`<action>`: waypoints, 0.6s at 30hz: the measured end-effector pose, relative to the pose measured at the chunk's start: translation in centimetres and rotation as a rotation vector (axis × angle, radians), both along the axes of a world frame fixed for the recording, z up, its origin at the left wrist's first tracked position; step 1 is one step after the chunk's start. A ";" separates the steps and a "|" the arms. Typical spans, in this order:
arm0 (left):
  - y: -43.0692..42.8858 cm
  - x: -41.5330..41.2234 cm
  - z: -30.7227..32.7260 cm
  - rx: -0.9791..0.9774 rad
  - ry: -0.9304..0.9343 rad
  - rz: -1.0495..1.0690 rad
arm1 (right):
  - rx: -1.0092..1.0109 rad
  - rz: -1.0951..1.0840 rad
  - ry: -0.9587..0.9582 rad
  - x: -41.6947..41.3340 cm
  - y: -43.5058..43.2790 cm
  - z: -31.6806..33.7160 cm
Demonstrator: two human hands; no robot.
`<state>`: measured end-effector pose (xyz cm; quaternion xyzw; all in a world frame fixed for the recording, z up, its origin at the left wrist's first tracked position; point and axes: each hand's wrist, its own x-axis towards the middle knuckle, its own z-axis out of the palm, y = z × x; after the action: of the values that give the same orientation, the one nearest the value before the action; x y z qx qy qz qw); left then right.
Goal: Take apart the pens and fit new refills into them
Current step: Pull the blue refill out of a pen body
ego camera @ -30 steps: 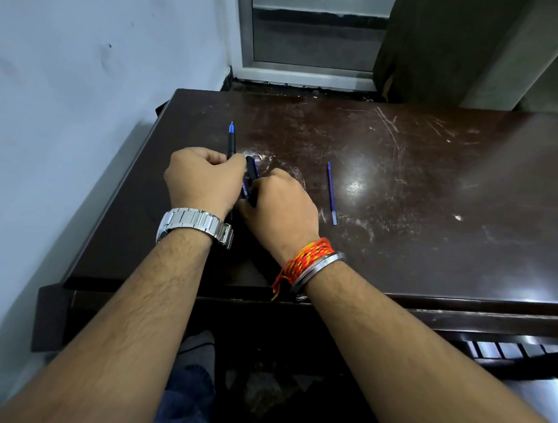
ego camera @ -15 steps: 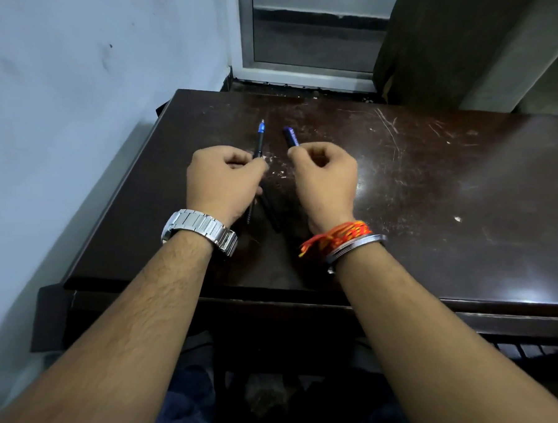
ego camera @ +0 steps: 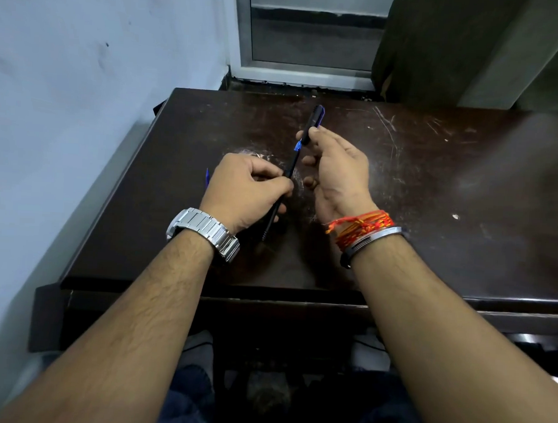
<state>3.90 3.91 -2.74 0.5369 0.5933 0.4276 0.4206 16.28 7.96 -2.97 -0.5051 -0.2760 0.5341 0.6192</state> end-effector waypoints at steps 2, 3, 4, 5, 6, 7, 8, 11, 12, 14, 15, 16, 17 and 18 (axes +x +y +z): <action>0.0 0.0 0.0 -0.003 0.006 0.000 | -0.007 -0.011 -0.014 0.1 0.1 0.0; 0.1 0.0 -0.1 -0.005 0.010 -0.001 | -0.009 -0.011 -0.019 0.2 0.1 0.0; 0.1 0.0 -0.1 -0.006 0.016 -0.001 | -0.009 -0.010 -0.020 0.2 0.0 0.0; 0.1 -0.1 0.0 -0.005 0.020 -0.001 | -0.008 -0.011 -0.016 0.1 0.0 0.1; 0.1 -0.1 0.0 -0.004 0.023 0.000 | -0.008 -0.013 -0.013 0.1 0.0 0.1; 0.1 -0.1 0.0 -0.004 0.024 0.000 | -0.007 -0.013 -0.012 0.1 0.0 0.1; 0.1 -0.1 0.0 -0.004 0.023 0.001 | -0.004 -0.007 -0.011 0.0 -0.1 0.1; 0.2 -0.1 -0.2 -0.005 0.020 0.004 | 0.010 0.018 -0.010 -0.2 -0.3 0.3; 0.2 -0.2 -0.2 -0.003 0.024 0.006 | 0.014 0.023 -0.018 -0.2 -0.4 0.3; 0.3 -0.3 -0.3 0.006 0.030 0.013 | 0.027 0.037 -0.046 -0.2 -0.5 0.3; 0.4 -0.3 -0.4 0.015 0.031 0.020 | 0.033 0.047 -0.067 -0.2 -0.5 0.3; 0.4 -0.3 -0.4 0.026 0.032 0.027 | 0.037 0.057 -0.087 -0.3 -0.6 0.3; 0.4 -0.3 -0.4 0.038 0.033 0.036 | 0.039 0.070 -0.105 -0.4 -0.6 0.3; 0.5 -0.3 -0.5 0.055 0.039 0.042 | 0.042 0.082 -0.120 -0.6 -0.7 0.2</action>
<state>3.57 4.40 -3.22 0.5437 0.6005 0.4421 0.3851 15.72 7.24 -2.75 -0.5112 -0.3443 0.5219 0.5897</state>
